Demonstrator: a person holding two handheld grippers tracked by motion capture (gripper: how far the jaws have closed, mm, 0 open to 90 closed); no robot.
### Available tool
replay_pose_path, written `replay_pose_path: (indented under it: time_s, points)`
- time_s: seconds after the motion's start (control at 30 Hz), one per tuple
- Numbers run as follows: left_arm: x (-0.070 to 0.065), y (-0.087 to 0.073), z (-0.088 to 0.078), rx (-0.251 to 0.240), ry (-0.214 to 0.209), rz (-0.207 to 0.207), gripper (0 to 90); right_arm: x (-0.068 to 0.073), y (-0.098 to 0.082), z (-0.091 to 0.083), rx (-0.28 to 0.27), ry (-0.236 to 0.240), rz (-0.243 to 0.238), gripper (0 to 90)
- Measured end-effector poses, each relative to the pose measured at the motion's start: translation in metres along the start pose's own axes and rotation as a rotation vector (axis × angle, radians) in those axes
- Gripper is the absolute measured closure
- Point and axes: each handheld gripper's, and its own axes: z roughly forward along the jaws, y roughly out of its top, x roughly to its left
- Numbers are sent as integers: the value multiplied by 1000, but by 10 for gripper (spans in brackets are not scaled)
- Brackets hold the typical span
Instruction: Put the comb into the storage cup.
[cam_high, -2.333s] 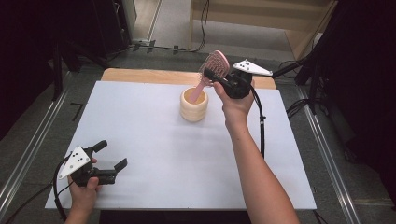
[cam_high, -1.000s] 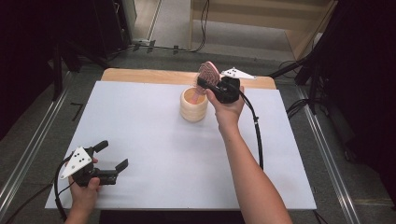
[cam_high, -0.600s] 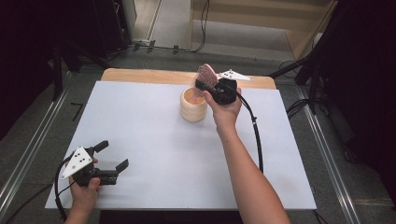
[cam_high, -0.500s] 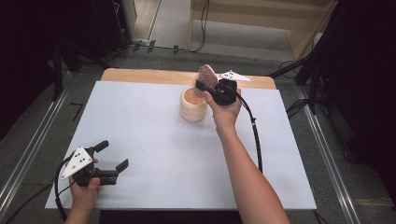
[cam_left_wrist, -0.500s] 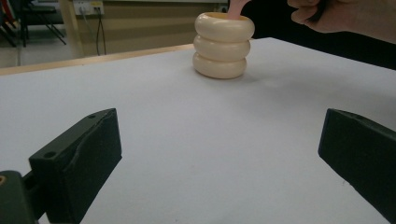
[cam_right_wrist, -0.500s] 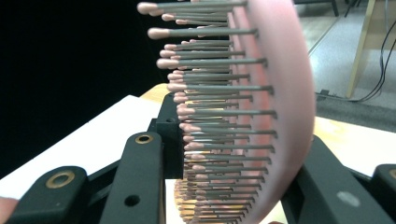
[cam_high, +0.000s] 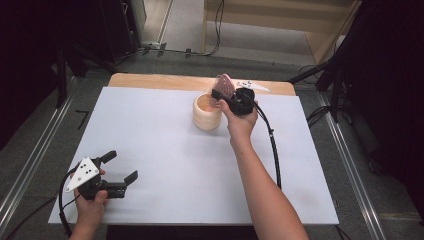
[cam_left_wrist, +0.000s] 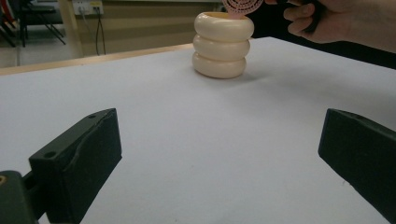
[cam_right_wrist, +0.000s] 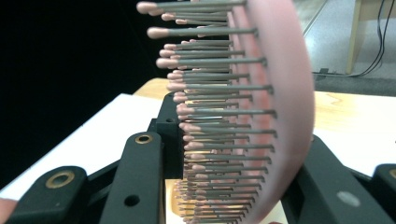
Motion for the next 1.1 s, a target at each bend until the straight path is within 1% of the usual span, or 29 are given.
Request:
replay_pose_path:
  time_s: [0.07,0.13,0.2,0.3,0.37,0.4,0.43,0.57,0.63,0.7,0.73,0.77,0.8,0.83,0.9,1.0,1.1]
  points:
    - [0,0,0,1,0,0,0,-3,0,0,0,3,21,612]
    - [0,0,0,1,1,0,0,-5,0,-1,3,4,31,609]
    - [0,0,0,1,0,1,0,-7,1,-1,8,-5,40,603]
    - [0,0,0,3,-1,3,0,-11,1,-3,16,-19,52,579]
    - [0,0,1,4,-1,5,0,-13,1,-4,18,-19,61,548]
    - [0,0,1,4,-1,5,0,-13,1,-4,18,-19,61,548]
    - [0,0,1,5,0,5,0,-14,1,-6,27,-27,54,521]
    - [0,0,1,5,-1,5,0,-16,1,-9,40,-25,38,454]
    - [-1,0,1,3,-1,6,0,-17,1,-10,47,-17,37,405]
    - [-1,0,1,3,0,6,0,-17,1,-12,53,-26,27,346]
    - [-1,0,1,3,0,6,0,-17,1,-12,53,-26,27,346]
    - [-1,0,1,3,-1,7,0,-16,1,-14,46,-28,16,281]
    - [-1,0,1,3,-1,7,0,-16,1,-14,46,-28,16,281]
    - [-1,0,1,3,-1,7,0,-15,2,-16,46,-22,8,190]
    - [-1,0,1,5,-1,9,0,-13,3,-17,51,-28,-6,120]
    - [-1,0,1,6,-1,11,0,-9,3,-20,55,-32,-41,76]
    - [-1,0,1,6,-1,11,0,-7,3,-22,55,-41,-55,58]
